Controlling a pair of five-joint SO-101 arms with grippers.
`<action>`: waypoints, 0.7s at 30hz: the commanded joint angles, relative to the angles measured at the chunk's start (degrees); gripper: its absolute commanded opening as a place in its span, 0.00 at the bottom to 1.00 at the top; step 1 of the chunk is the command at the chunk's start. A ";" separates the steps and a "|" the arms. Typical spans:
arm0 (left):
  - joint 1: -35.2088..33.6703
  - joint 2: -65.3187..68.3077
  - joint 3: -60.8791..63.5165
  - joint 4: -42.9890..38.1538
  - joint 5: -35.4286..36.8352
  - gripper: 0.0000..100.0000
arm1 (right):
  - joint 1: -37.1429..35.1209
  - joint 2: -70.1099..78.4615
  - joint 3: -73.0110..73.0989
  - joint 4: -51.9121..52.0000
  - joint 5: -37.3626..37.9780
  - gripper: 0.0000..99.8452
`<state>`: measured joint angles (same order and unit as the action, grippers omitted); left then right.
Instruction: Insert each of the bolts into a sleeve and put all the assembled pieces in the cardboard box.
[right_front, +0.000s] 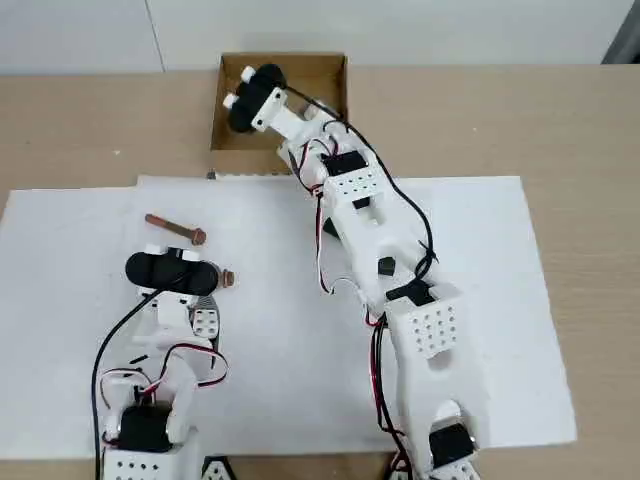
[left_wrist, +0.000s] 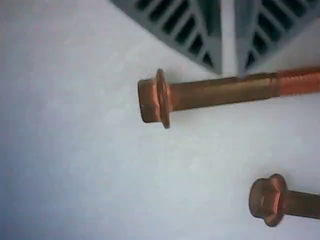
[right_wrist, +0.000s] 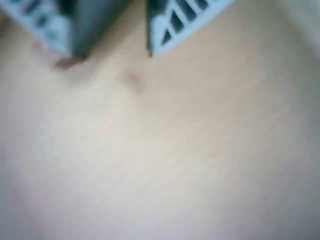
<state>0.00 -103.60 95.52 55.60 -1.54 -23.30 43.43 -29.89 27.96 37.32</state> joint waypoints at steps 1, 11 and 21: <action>-0.35 -0.44 -0.22 -0.88 0.18 0.01 | -0.40 -9.27 -3.43 7.16 -0.09 0.00; -0.35 -0.44 -0.22 -0.88 0.18 0.01 | -0.31 -28.00 -3.43 33.45 -11.78 0.00; -0.35 -0.44 -0.22 -0.88 0.18 0.01 | -0.31 -38.29 -3.43 56.13 -20.75 0.00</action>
<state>0.00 -103.60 95.52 55.60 -1.54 -23.30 9.76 -30.07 78.77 18.42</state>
